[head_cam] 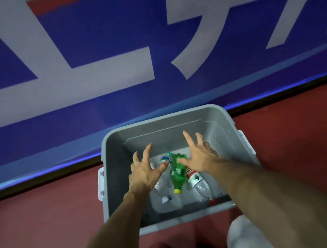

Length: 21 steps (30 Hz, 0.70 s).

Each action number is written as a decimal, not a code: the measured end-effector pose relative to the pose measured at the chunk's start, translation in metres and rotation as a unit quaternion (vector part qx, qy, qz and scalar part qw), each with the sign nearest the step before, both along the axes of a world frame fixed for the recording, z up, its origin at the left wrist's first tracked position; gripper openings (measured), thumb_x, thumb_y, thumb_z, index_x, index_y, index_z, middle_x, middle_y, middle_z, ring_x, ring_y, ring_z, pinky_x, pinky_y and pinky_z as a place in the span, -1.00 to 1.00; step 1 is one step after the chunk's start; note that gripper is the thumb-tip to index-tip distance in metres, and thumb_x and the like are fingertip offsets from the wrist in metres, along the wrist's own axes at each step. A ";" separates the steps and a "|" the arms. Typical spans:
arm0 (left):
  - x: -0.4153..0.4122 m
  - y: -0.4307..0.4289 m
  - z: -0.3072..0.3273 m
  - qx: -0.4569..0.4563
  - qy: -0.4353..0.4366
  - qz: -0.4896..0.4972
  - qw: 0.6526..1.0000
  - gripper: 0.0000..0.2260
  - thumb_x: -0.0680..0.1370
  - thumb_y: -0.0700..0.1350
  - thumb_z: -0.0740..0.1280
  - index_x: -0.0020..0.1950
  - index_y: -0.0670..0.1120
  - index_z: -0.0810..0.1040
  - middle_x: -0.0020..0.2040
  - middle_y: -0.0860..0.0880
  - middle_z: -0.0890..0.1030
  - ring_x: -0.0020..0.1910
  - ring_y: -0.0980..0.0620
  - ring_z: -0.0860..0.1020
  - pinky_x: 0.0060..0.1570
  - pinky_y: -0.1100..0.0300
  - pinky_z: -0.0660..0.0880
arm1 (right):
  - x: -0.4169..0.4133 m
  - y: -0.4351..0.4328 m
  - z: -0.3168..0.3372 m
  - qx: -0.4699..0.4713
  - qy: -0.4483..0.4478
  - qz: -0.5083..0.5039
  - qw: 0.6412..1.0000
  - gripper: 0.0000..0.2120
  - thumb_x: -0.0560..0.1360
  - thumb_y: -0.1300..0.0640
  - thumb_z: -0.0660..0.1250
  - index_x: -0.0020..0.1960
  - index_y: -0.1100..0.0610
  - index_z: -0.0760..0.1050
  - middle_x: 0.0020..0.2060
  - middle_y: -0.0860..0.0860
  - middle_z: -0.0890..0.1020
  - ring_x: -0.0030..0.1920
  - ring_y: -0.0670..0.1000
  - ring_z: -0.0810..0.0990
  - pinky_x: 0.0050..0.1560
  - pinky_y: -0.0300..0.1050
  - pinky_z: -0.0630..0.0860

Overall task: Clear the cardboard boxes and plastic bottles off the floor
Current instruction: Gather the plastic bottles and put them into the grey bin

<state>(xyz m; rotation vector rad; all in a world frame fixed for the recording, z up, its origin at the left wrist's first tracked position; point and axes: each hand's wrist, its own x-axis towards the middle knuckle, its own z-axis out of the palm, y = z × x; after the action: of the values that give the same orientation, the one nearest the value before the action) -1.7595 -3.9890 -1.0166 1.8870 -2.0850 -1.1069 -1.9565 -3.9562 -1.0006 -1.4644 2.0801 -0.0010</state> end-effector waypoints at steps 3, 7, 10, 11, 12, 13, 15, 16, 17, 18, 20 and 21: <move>0.006 0.002 0.049 -0.016 -0.027 -0.001 1.000 -0.32 0.52 0.28 0.34 0.56 0.30 0.10 0.61 -0.10 0.01 0.56 -0.17 0.09 0.43 -0.28 0.22 | 0.001 -0.006 0.047 0.006 0.019 0.003 1.000 -0.18 0.54 -0.18 0.32 0.61 -0.14 -0.11 0.59 0.11 -0.06 0.50 0.26 0.18 0.37 0.18 0.36; 0.016 0.020 0.124 -0.030 -0.077 -0.045 0.996 -0.34 0.54 0.27 0.29 0.58 0.27 0.10 0.62 -0.15 -0.01 0.57 -0.17 0.01 0.41 -0.33 0.24 | 0.012 -0.005 0.127 0.024 0.029 0.028 0.999 -0.26 0.55 -0.14 0.32 0.60 -0.14 0.01 0.59 0.09 -0.03 0.51 0.25 0.16 0.37 0.19 0.36; 0.021 0.035 0.189 -0.026 -0.109 -0.074 0.991 -0.34 0.55 0.28 0.27 0.59 0.26 0.09 0.62 -0.15 -0.03 0.58 -0.17 -0.02 0.44 -0.32 0.19 | 0.019 0.006 0.193 0.027 0.029 0.038 0.999 -0.23 0.54 -0.13 0.34 0.60 -0.16 -0.02 0.58 0.09 -0.01 0.50 0.25 0.18 0.36 0.17 0.37; 0.021 0.039 0.213 -0.023 -0.116 -0.079 0.990 -0.35 0.55 0.28 0.26 0.58 0.26 0.09 0.62 -0.14 -0.04 0.58 -0.17 -0.04 0.45 -0.31 0.17 | 0.019 0.011 0.217 0.023 0.025 0.038 0.999 -0.21 0.54 -0.11 0.34 0.60 -0.17 -0.05 0.58 0.09 0.00 0.50 0.24 0.18 0.35 0.17 0.37; 0.021 0.042 0.239 -0.020 -0.122 -0.082 0.989 -0.36 0.56 0.27 0.26 0.58 0.26 0.08 0.63 -0.14 -0.05 0.59 -0.17 -0.05 0.46 -0.28 0.16 | 0.019 0.015 0.242 0.017 0.021 0.035 0.999 -0.19 0.53 -0.09 0.35 0.60 -0.18 -0.07 0.58 0.09 0.00 0.50 0.24 0.18 0.34 0.17 0.36; 0.019 0.044 0.264 -0.019 -0.127 -0.085 0.988 -0.36 0.56 0.26 0.26 0.58 0.27 0.08 0.63 -0.13 -0.06 0.59 -0.17 -0.05 0.46 -0.26 0.16 | 0.018 0.020 0.267 0.010 0.018 0.031 0.999 -0.18 0.53 -0.08 0.35 0.60 -0.18 -0.09 0.58 0.09 0.01 0.49 0.24 0.19 0.34 0.17 0.35; 0.015 0.048 0.311 -0.024 -0.135 -0.098 0.986 -0.37 0.56 0.26 0.25 0.58 0.26 0.08 0.63 -0.13 -0.06 0.58 -0.18 -0.05 0.44 -0.26 0.18 | 0.013 0.031 0.314 0.005 0.018 0.013 1.000 -0.19 0.53 -0.07 0.35 0.61 -0.18 -0.08 0.58 0.09 0.03 0.48 0.23 0.19 0.35 0.17 0.34; 0.012 0.051 0.332 -0.027 -0.139 -0.104 0.985 -0.37 0.56 0.27 0.24 0.58 0.26 0.09 0.62 -0.13 -0.05 0.58 -0.18 -0.05 0.43 -0.26 0.19 | 0.011 0.038 0.335 0.007 0.018 0.003 1.000 -0.20 0.53 -0.08 0.35 0.60 -0.18 -0.05 0.58 0.09 0.04 0.48 0.23 0.19 0.37 0.17 0.34; 0.010 0.055 0.352 -0.030 -0.140 -0.107 0.984 -0.38 0.56 0.28 0.24 0.58 0.26 0.10 0.62 -0.14 -0.04 0.58 -0.19 -0.04 0.42 -0.27 0.21 | 0.009 0.047 0.355 0.008 0.021 -0.007 1.000 -0.21 0.53 -0.09 0.36 0.60 -0.17 -0.02 0.57 0.08 0.05 0.48 0.23 0.19 0.38 0.18 0.34; 0.007 0.059 0.370 -0.036 -0.138 -0.110 0.984 -0.38 0.55 0.29 0.23 0.57 0.26 0.12 0.62 -0.14 -0.03 0.58 -0.19 -0.03 0.42 -0.29 0.22 | 0.007 0.055 0.375 0.007 0.025 -0.017 1.000 -0.23 0.52 -0.10 0.36 0.60 -0.17 0.02 0.56 0.07 0.07 0.46 0.23 0.20 0.39 0.19 0.34; 0.001 0.069 0.404 -0.046 -0.129 -0.125 0.983 -0.40 0.56 0.29 0.22 0.57 0.26 0.13 0.62 -0.14 -0.01 0.58 -0.21 -0.03 0.43 -0.32 0.20 | 0.004 0.073 0.413 0.005 0.037 -0.037 0.999 -0.28 0.51 -0.12 0.35 0.58 -0.17 0.10 0.53 0.06 0.11 0.43 0.23 0.24 0.37 0.18 0.35; -0.001 0.073 0.421 -0.049 -0.127 -0.139 0.981 -0.40 0.57 0.29 0.21 0.57 0.26 0.12 0.63 -0.14 -0.03 0.58 -0.22 -0.04 0.45 -0.33 0.17 | 0.003 0.082 0.432 0.004 0.042 -0.049 0.998 -0.31 0.51 -0.12 0.35 0.56 -0.16 0.13 0.52 0.05 0.12 0.42 0.22 0.24 0.36 0.15 0.36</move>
<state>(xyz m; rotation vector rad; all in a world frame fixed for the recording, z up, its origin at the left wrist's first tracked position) -1.7602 -3.9157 -0.5961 1.8132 -2.5548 -0.8231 -1.9534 -3.8744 -0.5687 -1.3779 2.2161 0.0308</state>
